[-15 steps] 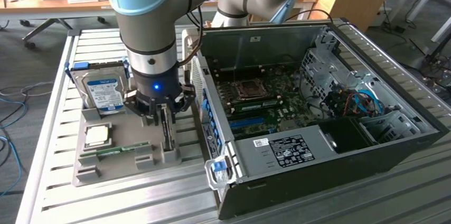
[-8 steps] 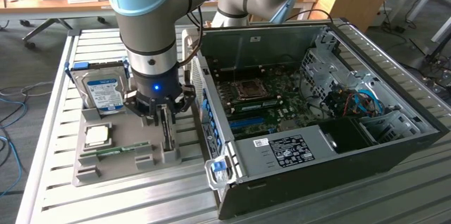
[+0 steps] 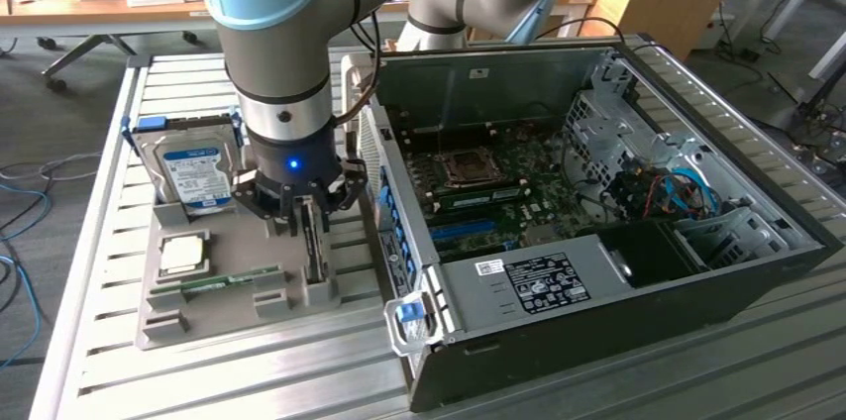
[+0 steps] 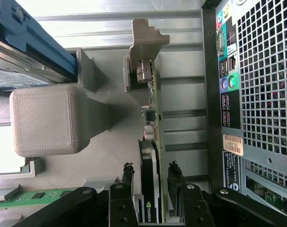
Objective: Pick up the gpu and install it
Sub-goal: 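Pick up the gpu and move the gpu toward the slot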
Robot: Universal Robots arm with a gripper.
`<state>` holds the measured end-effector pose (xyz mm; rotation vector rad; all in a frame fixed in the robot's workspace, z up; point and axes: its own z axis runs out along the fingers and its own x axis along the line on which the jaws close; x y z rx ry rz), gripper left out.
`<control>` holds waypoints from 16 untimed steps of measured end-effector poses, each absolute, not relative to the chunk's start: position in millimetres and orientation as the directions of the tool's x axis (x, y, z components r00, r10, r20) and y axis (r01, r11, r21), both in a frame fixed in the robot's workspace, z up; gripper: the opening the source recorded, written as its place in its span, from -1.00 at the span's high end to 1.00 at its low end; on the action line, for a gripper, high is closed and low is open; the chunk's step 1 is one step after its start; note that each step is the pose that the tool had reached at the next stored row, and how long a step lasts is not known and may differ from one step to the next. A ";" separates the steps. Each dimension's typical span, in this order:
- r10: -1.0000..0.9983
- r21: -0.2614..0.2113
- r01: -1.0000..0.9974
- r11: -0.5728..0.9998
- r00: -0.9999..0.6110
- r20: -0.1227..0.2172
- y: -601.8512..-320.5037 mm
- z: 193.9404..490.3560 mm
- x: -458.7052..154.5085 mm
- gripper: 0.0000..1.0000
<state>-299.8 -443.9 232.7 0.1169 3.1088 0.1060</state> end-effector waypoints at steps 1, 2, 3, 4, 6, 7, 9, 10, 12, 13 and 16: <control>0.076 0.069 0.074 0.995 -0.997 -0.026 -443.9 232.7 -299.8 0.14; 0.076 0.069 0.074 0.995 -0.997 -0.026 -443.9 232.7 -299.8 0.17; 0.076 0.069 0.074 0.995 -0.997 -0.026 -443.9 232.7 -299.8 0.17; 0.076 0.069 0.074 0.995 -0.997 -0.026 -443.9 232.7 -299.8 0.30; 0.076 0.069 0.074 0.995 -0.997 -0.026 -443.9 232.7 -299.8 0.30; 0.076 0.069 0.074 0.995 -0.997 -0.026 -443.9 232.7 -299.8 0.30; 0.076 0.069 0.074 0.995 -0.997 -0.026 -443.9 232.7 -299.7 0.30; 0.076 0.069 0.074 0.995 -0.997 -0.026 -443.9 232.6 -299.7 0.30; 0.076 0.069 0.074 0.995 -0.997 -0.026 -443.9 232.5 -299.7 0.30; 0.076 0.069 0.074 0.995 -0.997 -0.026 -444.0 232.5 -299.6 0.30; 0.076 0.069 0.074 0.995 -0.997 -0.026 -444.7 232.5 -299.6 0.30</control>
